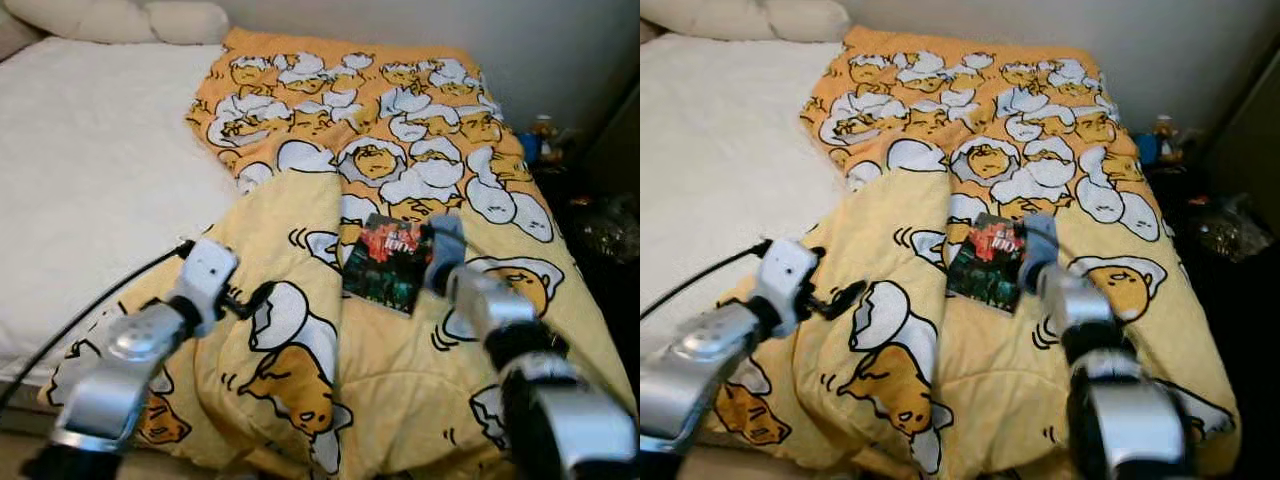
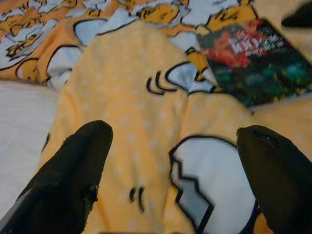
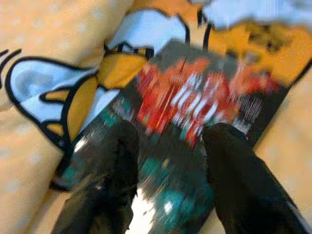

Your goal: Clean up the room

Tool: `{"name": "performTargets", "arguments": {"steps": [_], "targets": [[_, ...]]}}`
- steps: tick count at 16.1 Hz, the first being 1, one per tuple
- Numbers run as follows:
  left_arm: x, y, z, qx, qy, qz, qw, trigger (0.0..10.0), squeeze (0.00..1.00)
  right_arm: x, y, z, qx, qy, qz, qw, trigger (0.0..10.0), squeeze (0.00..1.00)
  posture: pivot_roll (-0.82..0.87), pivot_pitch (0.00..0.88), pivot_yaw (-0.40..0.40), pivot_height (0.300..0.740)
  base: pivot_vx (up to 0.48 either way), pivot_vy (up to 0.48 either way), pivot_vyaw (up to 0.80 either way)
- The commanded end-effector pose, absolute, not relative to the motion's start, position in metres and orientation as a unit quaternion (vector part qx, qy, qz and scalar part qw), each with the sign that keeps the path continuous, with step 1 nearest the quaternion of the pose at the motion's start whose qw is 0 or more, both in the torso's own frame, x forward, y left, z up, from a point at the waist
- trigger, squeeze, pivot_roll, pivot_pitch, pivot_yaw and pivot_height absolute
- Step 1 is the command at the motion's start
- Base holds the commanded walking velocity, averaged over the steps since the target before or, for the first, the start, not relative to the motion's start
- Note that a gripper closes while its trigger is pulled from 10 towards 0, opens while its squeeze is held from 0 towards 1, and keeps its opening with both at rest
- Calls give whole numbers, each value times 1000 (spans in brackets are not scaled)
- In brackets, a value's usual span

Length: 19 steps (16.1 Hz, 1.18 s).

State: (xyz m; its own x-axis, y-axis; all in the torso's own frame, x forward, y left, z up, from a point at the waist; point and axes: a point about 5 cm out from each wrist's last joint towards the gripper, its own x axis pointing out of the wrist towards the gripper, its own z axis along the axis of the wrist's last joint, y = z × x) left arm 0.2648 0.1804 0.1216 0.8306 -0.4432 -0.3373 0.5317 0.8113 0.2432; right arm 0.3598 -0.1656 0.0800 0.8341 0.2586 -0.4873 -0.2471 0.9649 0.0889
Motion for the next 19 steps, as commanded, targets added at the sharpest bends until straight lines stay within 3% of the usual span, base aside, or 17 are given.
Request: {"name": "performTargets", "arguments": {"steps": [1, 4, 6, 7, 8, 10, 11, 12, 13, 14, 17, 19], "targets": [[264, 177, 128, 170, 126, -273, 938, 10000, 0, 360, -164, 77, -7, 264, 141, 954, 10000, 1000, 191, 0, -72, 740, 0, 0, 0], [247, 185, 134, 184, 146, -284, 930, 10000, 0, 361, -176, 72, -69, 282, 100, 952, 10000, 1000, 263, 3, -71, 740, 0, 0, 0], [233, 188, 137, 184, 163, -293, 924, 10000, 0, 355, -179, 63, -105, 302, 106, 942, 10000, 1000, 299, 52, -61, 740, 0, 0, 0], [230, 188, 137, 184, 166, -295, 923, 10000, 0, 354, -178, 61, -112, 304, 108, 940, 10000, 655, 307, 70, -59, 740, 0, 0, 0], [227, 188, 138, 185, 170, -295, 922, 10000, 0, 353, -178, 59, -123, 303, 103, 939, 10000, 0, 312, 83, -59, 740, 0, 0, 0], [223, 187, 142, 183, 173, -292, 923, 10000, 0, 350, -180, 54, -117, 301, 69, 944, 10000, 0, 325, 108, -57, 740, 0, 0, 0], [222, 186, 143, 180, 174, -292, 923, 10000, 0, 348, -181, 50, -67, 303, 45, 950, 10000, 0, 327, 116, -52, 740, 0, 0, 0], [221, 185, 144, 177, 175, -292, 923, 10000, 0, 347, -180, 48, -22, 303, 29, 952, 10000, 875, 328, 118, -50, 740, 0, 0, 0], [221, 185, 144, 177, 176, -292, 923, 10000, 0, 346, -180, 47, 10, 303, 20, 953, 10000, 875, 328, 118, -50, 740, 0, 0, 0], [221, 184, 145, 176, 176, -293, 923, 10000, 0, 343, -179, 44, 86, 304, 1, 949, 10000, 1000, 328, 124, -41, 740, 0, 0, 0], [224, 180, 147, 161, 174, -292, 927, 10000, 0, 337, -170, 36, 215, 305, 6, 928, 10000, 1000, 322, 120, -26, 740, 0, 0, 0], [224, 178, 147, 162, 178, -298, 924, 10000, 0, 337, -171, 35, 242, 305, -9, 921, 10000, 1000, 321, 131, -17, 740, 0, 0, 0]]}}
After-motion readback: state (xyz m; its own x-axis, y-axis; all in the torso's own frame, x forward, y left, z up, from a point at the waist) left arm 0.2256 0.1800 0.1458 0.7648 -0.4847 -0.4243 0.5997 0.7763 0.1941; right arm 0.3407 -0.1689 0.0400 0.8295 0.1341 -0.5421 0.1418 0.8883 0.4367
